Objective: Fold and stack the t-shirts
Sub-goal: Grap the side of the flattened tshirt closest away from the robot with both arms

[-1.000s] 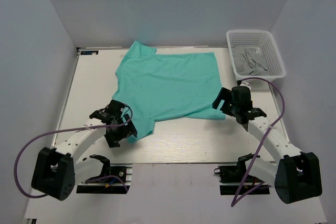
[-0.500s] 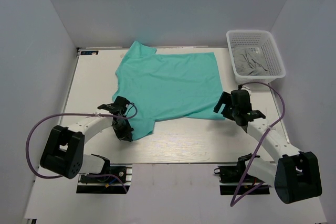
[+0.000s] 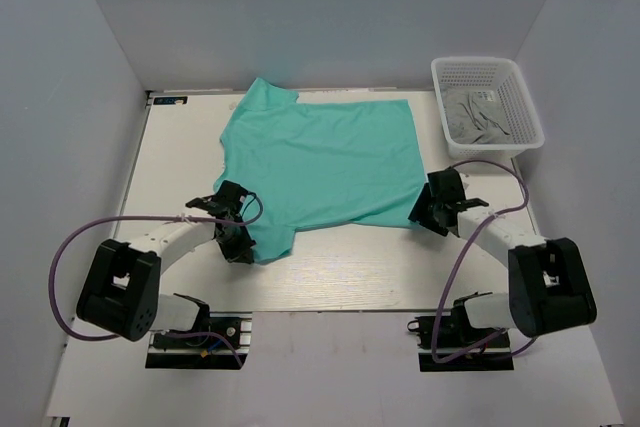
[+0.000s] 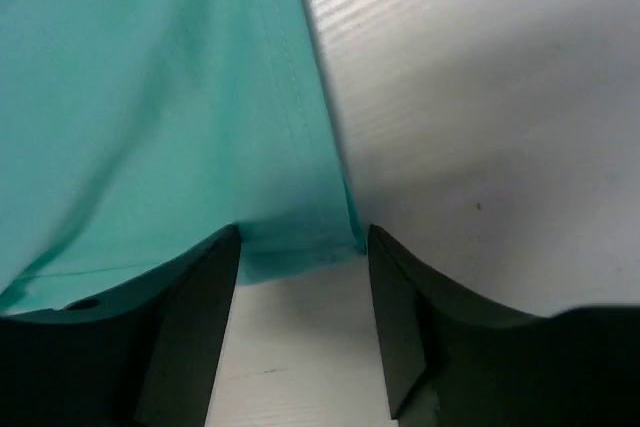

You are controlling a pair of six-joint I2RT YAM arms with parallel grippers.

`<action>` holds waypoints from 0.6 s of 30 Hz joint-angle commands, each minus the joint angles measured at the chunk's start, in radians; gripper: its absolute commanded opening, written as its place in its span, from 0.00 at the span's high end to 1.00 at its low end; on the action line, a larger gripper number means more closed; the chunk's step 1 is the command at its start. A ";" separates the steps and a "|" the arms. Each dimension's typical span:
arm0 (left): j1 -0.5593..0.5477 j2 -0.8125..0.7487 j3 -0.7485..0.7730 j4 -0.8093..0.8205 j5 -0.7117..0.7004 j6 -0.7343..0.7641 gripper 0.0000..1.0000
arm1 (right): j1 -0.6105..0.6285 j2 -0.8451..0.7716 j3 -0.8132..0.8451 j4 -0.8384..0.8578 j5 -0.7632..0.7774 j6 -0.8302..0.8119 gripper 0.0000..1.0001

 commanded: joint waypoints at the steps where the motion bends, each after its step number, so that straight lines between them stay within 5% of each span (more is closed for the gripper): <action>1: 0.003 -0.038 0.000 0.010 -0.066 0.012 1.00 | -0.004 0.097 0.029 0.008 -0.017 0.047 0.42; 2: 0.014 -0.038 0.000 0.010 -0.075 0.003 1.00 | -0.004 0.113 0.026 0.009 -0.021 0.053 0.54; 3: 0.014 -0.055 0.000 -0.006 -0.086 0.003 1.00 | -0.005 0.122 0.023 0.005 -0.034 0.056 0.98; 13: 0.014 -0.145 0.059 -0.243 -0.190 -0.110 1.00 | -0.007 -0.111 0.072 -0.294 0.105 0.047 1.00; 18: 0.014 -0.181 0.058 -0.212 -0.173 -0.098 1.00 | -0.004 -0.165 -0.003 -0.246 0.054 -0.003 1.00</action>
